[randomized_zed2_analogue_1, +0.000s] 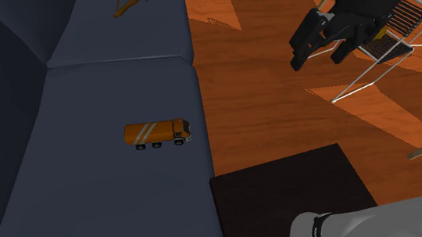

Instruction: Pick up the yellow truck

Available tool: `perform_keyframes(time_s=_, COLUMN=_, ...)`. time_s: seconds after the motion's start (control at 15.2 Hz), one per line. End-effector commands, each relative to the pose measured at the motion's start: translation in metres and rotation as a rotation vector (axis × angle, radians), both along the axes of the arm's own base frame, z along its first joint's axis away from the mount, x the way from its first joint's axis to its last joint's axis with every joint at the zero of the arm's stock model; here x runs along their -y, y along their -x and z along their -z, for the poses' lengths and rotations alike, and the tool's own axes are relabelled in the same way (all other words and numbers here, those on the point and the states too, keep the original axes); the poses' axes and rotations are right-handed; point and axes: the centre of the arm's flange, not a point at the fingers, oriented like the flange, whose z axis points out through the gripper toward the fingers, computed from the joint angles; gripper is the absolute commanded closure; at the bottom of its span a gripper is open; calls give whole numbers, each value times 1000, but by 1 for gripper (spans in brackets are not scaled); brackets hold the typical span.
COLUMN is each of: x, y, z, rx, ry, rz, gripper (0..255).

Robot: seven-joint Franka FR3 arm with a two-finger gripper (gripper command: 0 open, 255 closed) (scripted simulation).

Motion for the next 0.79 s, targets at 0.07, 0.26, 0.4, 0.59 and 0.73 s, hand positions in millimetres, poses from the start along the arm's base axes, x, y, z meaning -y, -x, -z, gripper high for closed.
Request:
perform_keyframes(time_s=0.07, x=-6, y=-9, z=8, rx=0, ry=4, rz=-36, gripper=0)
perform_keyframes(time_s=0.26, x=-25, y=-35, z=34, rx=-1, ry=18, rz=-146, gripper=0)
perform_keyframes(time_s=0.4, x=-39, y=-52, z=51, rx=-1, ry=26, rz=-219, gripper=0)
perform_keyframes(time_s=0.59, x=-61, y=-74, z=76, rx=-2, ry=39, rz=-328, gripper=0)
perform_keyframes(time_s=0.73, x=-78, y=-87, z=94, rx=-2, ry=48, rz=-401, gripper=0)
